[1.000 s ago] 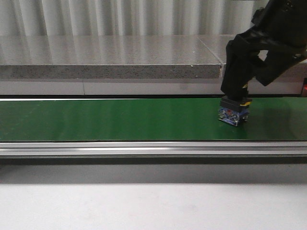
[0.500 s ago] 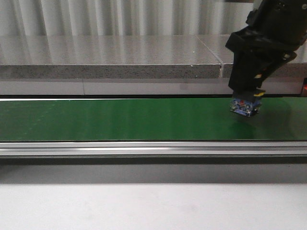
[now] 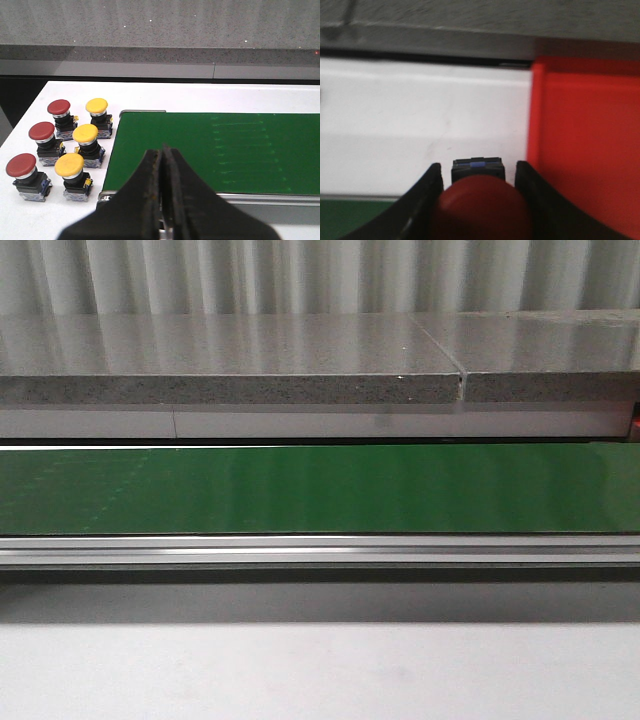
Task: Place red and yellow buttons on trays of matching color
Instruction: 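Lift the red button with the right gripper and release it in the red tray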
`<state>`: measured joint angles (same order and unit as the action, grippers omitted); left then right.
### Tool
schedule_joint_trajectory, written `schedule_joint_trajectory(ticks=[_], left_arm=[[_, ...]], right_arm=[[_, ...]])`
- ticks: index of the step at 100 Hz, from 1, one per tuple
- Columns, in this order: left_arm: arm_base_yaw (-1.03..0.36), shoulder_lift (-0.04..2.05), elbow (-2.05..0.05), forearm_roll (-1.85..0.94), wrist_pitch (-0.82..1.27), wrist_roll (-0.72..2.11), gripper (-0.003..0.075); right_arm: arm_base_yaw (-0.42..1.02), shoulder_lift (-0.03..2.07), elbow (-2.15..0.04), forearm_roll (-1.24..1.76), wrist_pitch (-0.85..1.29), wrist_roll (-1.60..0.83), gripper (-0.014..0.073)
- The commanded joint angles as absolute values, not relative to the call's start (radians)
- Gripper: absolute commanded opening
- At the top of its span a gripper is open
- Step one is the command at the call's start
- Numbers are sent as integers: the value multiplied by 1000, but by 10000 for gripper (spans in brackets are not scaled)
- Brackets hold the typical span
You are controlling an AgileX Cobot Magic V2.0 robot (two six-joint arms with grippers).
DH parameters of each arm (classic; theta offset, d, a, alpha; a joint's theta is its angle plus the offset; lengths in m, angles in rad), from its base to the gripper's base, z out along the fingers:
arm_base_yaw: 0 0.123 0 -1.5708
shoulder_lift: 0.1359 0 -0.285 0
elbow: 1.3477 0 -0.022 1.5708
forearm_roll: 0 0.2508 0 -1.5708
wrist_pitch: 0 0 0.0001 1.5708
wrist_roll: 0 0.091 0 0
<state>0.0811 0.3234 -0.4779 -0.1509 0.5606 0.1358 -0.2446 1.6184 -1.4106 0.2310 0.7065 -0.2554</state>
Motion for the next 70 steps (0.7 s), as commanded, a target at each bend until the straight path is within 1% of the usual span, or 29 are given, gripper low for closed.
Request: schedule_joint_trajectory(ticks=[1, 16, 26, 70], left_arm=[[74, 332, -505, -164, 486, 132, -20], [74, 332, -505, -164, 486, 132, -20], [74, 332, -505, -164, 486, 132, -20], [74, 332, -505, -164, 486, 132, -20]], right_arm=[[-336, 1589, -1447, 234, 608, -224, 151], [-444, 1633, -1447, 234, 565, -195, 151], [-479, 1676, -1447, 234, 556, -164, 151], [-486, 1852, -1447, 236, 543, -152, 151]])
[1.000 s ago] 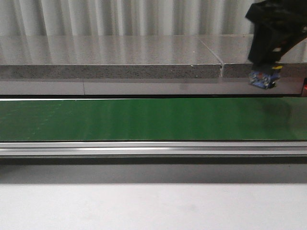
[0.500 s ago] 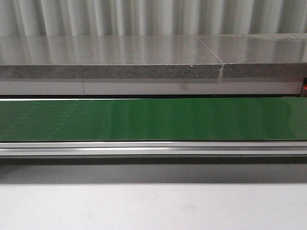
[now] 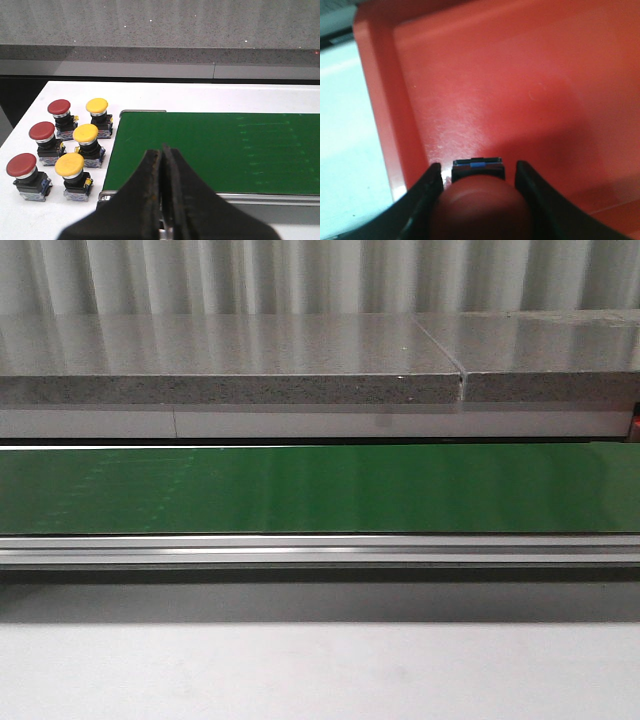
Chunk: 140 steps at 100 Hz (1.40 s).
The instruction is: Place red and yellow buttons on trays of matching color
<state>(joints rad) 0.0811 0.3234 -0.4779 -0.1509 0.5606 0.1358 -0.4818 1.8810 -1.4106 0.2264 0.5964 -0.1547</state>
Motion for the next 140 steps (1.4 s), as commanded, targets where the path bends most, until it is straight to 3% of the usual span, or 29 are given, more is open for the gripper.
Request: schedule_joint_trajectory(ticks=[1, 38, 45, 62, 72, 109, 140], left_arm=[[74, 332, -505, -164, 486, 132, -20], [74, 332, -505, -164, 486, 132, -20], [74, 332, -505, -164, 486, 132, -20], [74, 332, -505, -164, 486, 132, -20], [74, 332, -505, -164, 486, 132, -20], [74, 332, -505, -164, 486, 132, -20], [74, 332, -505, -164, 486, 132, -20]], right_arm=[[-486, 1854, -1447, 236, 543, -152, 151], [-486, 1913, -1447, 251, 554, -152, 178], [-486, 1913, -1447, 252, 554, -152, 253], [-486, 1912, -1447, 253, 540, -152, 563], [-486, 1900, -1447, 253, 537, -152, 646], [-458, 1686, -1447, 256, 555, -153, 647], [-305, 1466, -1380, 256, 551, -203, 647]])
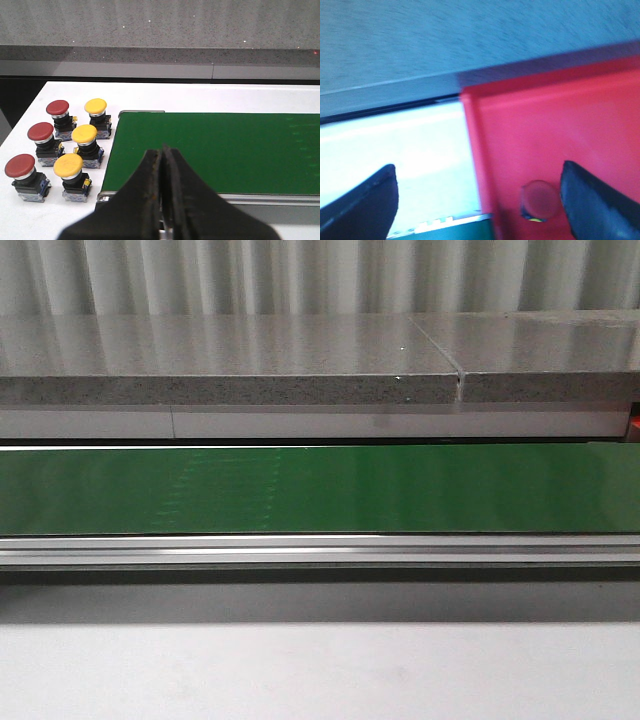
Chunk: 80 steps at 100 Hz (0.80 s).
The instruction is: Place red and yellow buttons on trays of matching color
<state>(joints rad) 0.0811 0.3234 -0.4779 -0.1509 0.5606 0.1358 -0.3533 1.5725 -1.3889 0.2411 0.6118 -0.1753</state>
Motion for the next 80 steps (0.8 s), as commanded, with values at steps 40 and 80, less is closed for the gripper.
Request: schedule_joint_trajectory(ticks=[40, 80], left_arm=[[74, 332, -505, -164, 486, 132, -20], [74, 332, -505, -164, 486, 132, -20]], right_arm=[[-39, 1146, -1081, 256, 487, -224, 647], [29, 767, -752, 256, 512, -233, 647]])
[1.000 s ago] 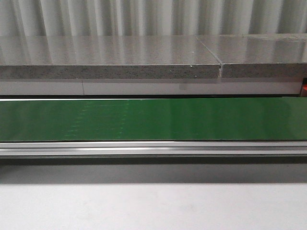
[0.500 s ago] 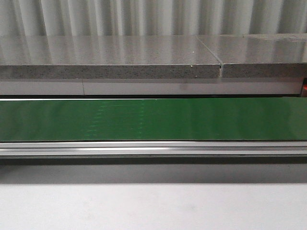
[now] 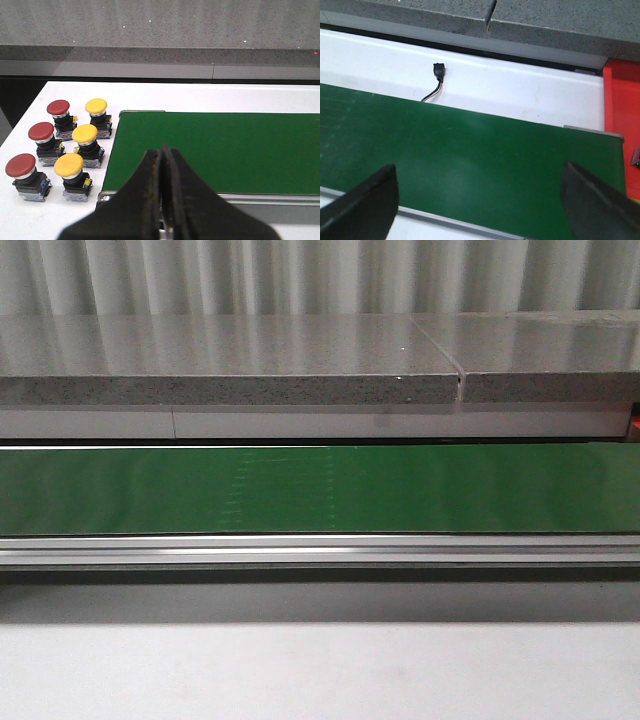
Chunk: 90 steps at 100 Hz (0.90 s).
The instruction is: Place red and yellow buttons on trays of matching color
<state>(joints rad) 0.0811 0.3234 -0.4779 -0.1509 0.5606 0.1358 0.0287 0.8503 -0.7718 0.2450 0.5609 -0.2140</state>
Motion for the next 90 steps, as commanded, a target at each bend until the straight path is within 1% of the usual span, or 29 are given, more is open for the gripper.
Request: schedule_joint_trajectory(ticks=[1, 11, 16, 21, 28, 47, 53, 90], left_arm=[[74, 332, -505, -164, 486, 132, -20], [74, 332, -505, -164, 486, 132, -20], [74, 332, -505, -164, 486, 132, -20], [74, 332, -505, -164, 486, 132, -20], [74, 332, -505, -164, 486, 132, -20], [74, 332, -505, -164, 486, 132, -20], [74, 332, -505, -164, 486, 132, -20], [74, 332, -505, -164, 486, 132, -20]], right_arm=[[29, 761, -748, 256, 513, -233, 647], [29, 682, -703, 256, 508, -233, 634], [29, 655, -691, 256, 505, -233, 603], [29, 635, -685, 256, 505, -233, 550], [29, 619, -681, 256, 510, -233, 440], [29, 618, -681, 256, 511, -233, 21], [29, 618, -681, 256, 511, -233, -72], [29, 618, -681, 256, 530, -232, -67]])
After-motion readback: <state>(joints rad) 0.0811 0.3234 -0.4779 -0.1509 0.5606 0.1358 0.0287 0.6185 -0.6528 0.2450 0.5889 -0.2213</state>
